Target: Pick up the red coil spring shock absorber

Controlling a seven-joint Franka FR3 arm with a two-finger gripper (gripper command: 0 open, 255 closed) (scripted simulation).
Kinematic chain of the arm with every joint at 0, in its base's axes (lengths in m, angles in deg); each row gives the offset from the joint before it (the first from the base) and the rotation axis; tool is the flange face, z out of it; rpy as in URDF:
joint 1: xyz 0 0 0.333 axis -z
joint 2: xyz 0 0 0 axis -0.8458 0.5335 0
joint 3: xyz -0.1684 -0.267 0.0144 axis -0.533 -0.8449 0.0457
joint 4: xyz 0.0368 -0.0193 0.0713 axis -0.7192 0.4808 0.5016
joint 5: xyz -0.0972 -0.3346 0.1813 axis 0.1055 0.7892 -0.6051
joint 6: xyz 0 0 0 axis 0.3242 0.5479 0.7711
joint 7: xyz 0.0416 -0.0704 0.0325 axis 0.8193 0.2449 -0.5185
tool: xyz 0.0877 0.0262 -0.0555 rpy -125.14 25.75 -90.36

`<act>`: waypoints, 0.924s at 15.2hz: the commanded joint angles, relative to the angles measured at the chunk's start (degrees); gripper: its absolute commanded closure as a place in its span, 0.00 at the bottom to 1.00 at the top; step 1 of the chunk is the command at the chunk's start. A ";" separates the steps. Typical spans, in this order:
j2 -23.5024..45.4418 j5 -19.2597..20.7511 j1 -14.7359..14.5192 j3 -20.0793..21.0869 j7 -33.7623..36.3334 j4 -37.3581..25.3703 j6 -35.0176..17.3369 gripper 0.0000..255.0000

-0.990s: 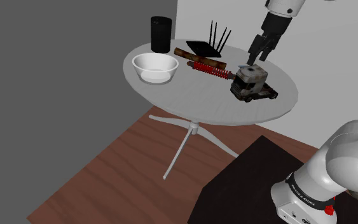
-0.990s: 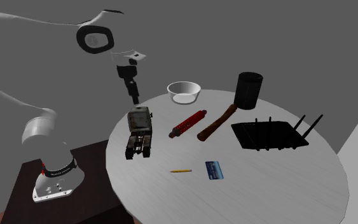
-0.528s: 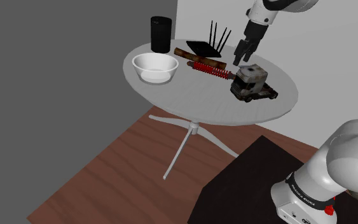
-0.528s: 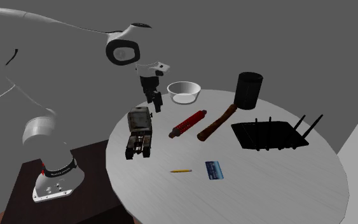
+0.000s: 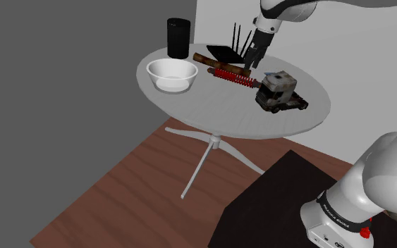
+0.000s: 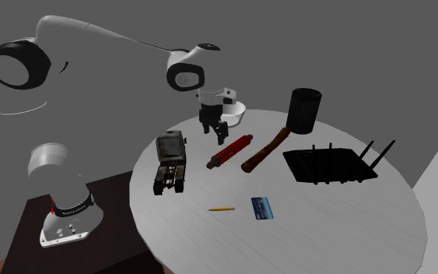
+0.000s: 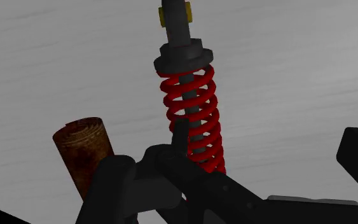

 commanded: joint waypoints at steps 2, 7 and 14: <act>7.42 -3.46 0.58 -0.46 -4.59 -6.14 -0.33 0.00; 15.33 -6.90 2.06 -0.01 -8.80 -13.16 -0.17 0.00; 16.65 -7.72 2.10 0.25 -9.69 -9.82 -4.70 0.00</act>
